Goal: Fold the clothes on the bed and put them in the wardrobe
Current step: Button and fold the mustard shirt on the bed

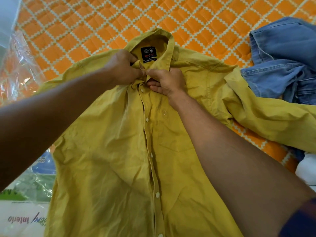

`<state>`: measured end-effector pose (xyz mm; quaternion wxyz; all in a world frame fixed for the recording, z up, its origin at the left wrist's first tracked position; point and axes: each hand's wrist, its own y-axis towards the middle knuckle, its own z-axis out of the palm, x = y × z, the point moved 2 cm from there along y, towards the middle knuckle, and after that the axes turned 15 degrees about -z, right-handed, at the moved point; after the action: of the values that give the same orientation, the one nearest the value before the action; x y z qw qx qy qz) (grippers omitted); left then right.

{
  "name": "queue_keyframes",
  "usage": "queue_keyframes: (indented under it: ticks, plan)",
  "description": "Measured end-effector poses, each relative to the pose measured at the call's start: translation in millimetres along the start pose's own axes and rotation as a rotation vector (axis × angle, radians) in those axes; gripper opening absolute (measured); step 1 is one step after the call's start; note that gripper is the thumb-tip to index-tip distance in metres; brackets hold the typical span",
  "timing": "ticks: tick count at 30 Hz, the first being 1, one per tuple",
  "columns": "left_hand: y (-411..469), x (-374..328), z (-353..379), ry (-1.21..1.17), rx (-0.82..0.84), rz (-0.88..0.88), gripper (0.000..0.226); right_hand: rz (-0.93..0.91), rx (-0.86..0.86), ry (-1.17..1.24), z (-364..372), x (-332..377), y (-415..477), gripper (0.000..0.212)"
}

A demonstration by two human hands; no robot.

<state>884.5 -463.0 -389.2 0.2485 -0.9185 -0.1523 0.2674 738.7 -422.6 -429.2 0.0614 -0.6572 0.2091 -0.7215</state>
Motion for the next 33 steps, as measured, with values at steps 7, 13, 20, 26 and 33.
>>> queue_keyframes:
  ticks: [7, 13, 20, 26, 33]
  plan:
    - [0.4, 4.7, 1.4, -0.162, 0.083, -0.069, 0.017, -0.002, 0.082, 0.045, -6.7, -4.3, 2.0, 0.008]
    - [0.2, 12.8, 3.3, -0.276, 0.126, -0.087, 0.018, -0.027, 0.049, 0.123, -7.2, -9.7, -2.5, 0.013]
    - [-0.7, 14.4, 4.0, -0.337, 0.151, -0.11, 0.006, 0.026, 0.086, 0.227, -12.0, -5.1, 0.1, 0.012]
    - [-1.5, 18.2, 3.7, -0.376, 0.171, -0.132, 0.013, -0.002, 0.114, 0.193, -11.7, -6.0, -1.8, 0.01]
    - [-6.1, 12.4, 6.5, -0.286, 0.107, -0.103, 0.007, -0.045, 0.032, 0.193, -9.3, -11.7, -1.0, 0.016]
